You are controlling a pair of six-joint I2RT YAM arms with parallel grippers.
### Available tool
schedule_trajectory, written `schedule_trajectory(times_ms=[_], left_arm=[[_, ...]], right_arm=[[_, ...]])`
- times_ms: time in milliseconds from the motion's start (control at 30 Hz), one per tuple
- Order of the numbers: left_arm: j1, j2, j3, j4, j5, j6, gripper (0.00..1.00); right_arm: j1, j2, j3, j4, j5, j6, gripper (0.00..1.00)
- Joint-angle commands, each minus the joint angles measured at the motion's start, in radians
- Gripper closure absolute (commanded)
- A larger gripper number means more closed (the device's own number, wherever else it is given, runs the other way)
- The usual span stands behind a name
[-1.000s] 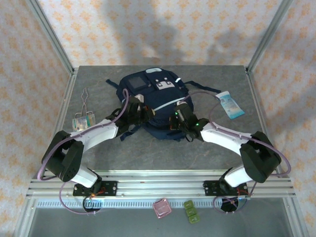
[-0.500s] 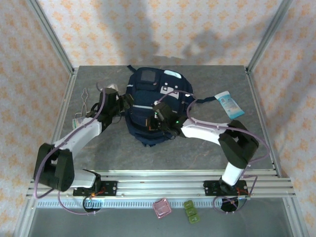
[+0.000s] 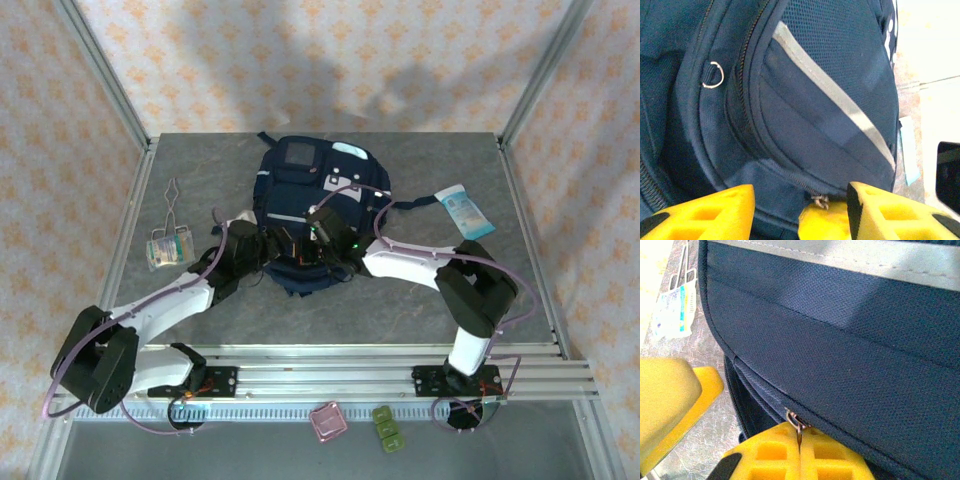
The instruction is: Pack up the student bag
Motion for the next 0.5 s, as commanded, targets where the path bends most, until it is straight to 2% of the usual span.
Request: schedule_trajectory(times_ms=[0,167,233,267,300,367,400,467], left_arm=[[-0.007,0.043,0.03,0.103,-0.058,-0.042,0.48],[-0.007,0.139,0.08,0.117,-0.099,-0.021,0.47],[-0.005,0.173,0.092,0.109,-0.12,-0.017,0.51],[-0.003,0.186,0.092,0.12,-0.122,-0.015,0.6],[-0.001,0.195,0.091,0.126,-0.125,-0.015,0.76],[0.004,0.207,0.089,0.129,-0.116,-0.015,0.95],[0.011,0.211,0.091,0.126,-0.112,-0.012,1.0],[0.022,0.206,0.092,0.122,-0.104,-0.007,1.0]], right_arm=[[0.008,0.005,0.019,0.046,-0.018,-0.006,1.0],[0.015,0.007,0.019,0.051,-0.019,-0.008,1.0],[0.017,0.011,0.024,0.044,-0.022,-0.011,1.0],[0.016,0.01,0.027,0.037,-0.02,-0.015,1.0],[0.016,0.01,0.025,0.028,-0.011,-0.017,1.0],[0.017,0.006,0.026,0.004,0.016,-0.027,1.0],[0.017,0.002,0.024,-0.012,0.036,-0.032,1.0],[0.017,-0.011,0.014,-0.039,0.077,-0.042,1.0]])
